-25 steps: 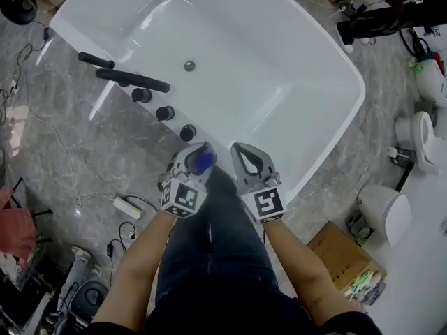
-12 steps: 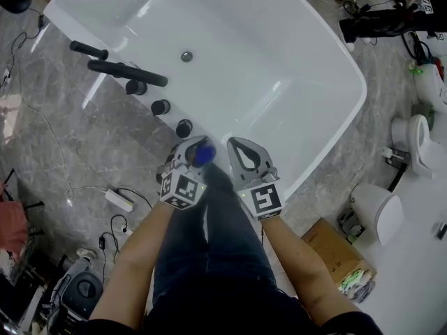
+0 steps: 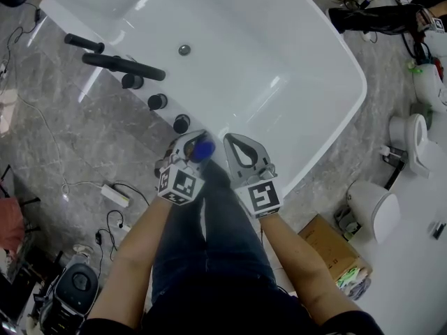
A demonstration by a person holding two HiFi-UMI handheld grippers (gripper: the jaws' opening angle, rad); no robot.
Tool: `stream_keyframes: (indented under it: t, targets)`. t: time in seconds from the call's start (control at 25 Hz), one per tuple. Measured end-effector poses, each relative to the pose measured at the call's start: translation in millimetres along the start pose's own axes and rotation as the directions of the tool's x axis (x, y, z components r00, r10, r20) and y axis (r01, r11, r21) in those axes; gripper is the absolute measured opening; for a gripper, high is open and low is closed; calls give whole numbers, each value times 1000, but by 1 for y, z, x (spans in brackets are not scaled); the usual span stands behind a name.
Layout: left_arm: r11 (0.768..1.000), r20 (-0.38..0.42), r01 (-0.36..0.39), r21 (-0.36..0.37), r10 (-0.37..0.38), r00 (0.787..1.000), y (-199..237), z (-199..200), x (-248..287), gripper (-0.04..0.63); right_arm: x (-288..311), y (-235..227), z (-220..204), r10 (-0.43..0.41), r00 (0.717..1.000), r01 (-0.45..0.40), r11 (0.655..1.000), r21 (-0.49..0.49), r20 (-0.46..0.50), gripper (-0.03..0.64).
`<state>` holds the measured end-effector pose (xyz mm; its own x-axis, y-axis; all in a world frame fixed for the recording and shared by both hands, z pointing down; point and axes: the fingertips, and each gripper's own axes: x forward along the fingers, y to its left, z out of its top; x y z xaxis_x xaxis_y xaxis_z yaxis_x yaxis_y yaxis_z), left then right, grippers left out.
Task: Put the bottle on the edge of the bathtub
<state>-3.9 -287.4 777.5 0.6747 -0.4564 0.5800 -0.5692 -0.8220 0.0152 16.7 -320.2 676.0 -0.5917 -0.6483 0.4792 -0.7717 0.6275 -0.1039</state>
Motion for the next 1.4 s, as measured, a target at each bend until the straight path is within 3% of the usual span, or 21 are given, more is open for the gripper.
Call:
stream_keyframes:
  t: [0.72,1.24,1.4]
  targets:
    - [999,-89,-3,-43,0,996,-4,-11,-15,173,-4,11,11,27,1000,-27,999,-26,3,17]
    - [998,-89,-52,40,55,995,-5,20,-78,170,-34,22,32,-1,1000,2,999,-54,29,17]
    - [994,-56,-86,65,90,994,1,40,-102,119,-43,22,49,-22,998,26,997,-67,57,17]
